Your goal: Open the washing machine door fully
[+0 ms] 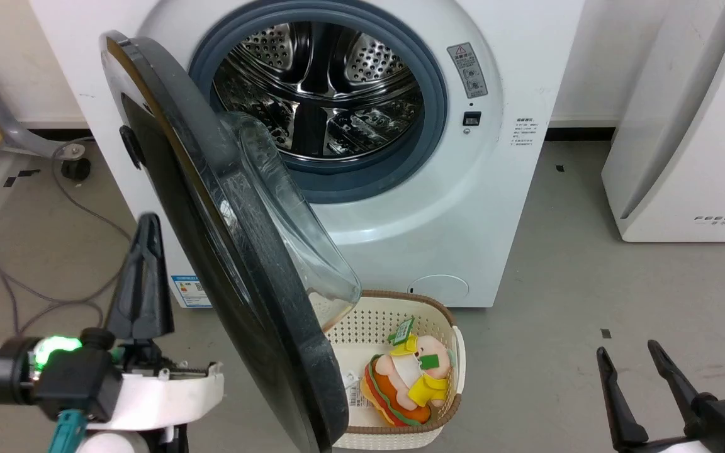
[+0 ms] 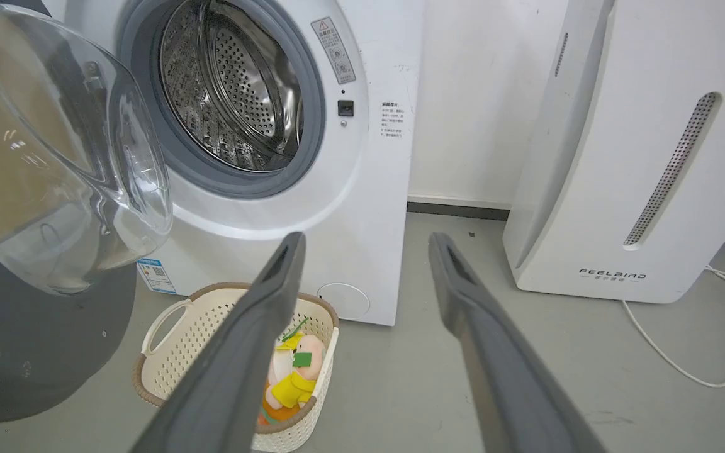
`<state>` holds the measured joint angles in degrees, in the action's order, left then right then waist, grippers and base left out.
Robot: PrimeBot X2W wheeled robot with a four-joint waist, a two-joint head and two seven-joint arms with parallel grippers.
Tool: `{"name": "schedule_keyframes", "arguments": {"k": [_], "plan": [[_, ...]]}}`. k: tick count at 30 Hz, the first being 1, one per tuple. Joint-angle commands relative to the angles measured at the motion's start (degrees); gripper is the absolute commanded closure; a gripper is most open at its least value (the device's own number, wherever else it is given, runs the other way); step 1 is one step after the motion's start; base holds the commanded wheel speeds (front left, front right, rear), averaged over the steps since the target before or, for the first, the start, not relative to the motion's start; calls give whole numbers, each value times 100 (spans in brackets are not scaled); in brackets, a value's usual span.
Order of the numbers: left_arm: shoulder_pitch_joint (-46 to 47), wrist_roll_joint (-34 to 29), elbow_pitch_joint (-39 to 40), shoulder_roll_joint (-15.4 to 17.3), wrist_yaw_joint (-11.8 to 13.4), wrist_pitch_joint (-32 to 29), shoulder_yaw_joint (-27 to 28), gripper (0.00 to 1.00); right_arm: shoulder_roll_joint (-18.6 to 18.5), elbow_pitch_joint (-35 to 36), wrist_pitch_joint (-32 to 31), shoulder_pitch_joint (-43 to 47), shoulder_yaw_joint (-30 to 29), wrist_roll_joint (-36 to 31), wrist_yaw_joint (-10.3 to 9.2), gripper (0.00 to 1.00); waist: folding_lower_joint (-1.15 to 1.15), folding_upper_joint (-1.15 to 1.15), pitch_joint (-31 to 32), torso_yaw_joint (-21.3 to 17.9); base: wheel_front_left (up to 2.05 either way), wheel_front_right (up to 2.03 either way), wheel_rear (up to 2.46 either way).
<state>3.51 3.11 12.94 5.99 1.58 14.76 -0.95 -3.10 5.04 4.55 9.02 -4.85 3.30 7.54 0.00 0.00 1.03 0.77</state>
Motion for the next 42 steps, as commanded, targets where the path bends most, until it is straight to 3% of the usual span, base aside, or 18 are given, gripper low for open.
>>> {"name": "schedule_keyframes", "arguments": {"k": [1, 12, 18, 23, 29, 36, 42], "plan": [[86, -38, 123, 7, 32, 24, 9, 100, 22, -20, -12, 46, 6, 26, -5, 0, 0, 0, 1, -6, 0, 0, 0], [409, -353, 1997, 25, -42, 24, -431, 100, 22, -66, -22, 55, -8, 71, -5, 0, 0, 0, -20, -30, 0, 0, 0], [280, -336, 2424, 8, -334, 24, -1142, 100, 22, -106, -25, 84, -12, 94, -5, 0, 0, 0, -4, -2, 0, 0, 0], [-58, -170, 2057, -5, -619, -42, -1992, 100, 22, -143, -37, 106, -27, 108, -5, 0, 0, 0, 17, 73, 0, 0, 0], [-325, -26, 1270, 40, -764, -261, -2746, 100, 22, -188, -75, 130, -15, 89, -5, 0, 0, 0, 20, 113, 0, 0, 0], [-645, 166, 319, 109, -803, -743, -3121, 100, 23, -259, -95, 140, -14, 138, -5, 0, 0, 0, 16, 110, 0, 0, 0], [-632, 272, -587, 98, -730, -1007, -3079, 100, 23, -329, -88, 115, 1, 195, -5, 0, 0, 0, 4, 86, 0, 0, 0]]}}
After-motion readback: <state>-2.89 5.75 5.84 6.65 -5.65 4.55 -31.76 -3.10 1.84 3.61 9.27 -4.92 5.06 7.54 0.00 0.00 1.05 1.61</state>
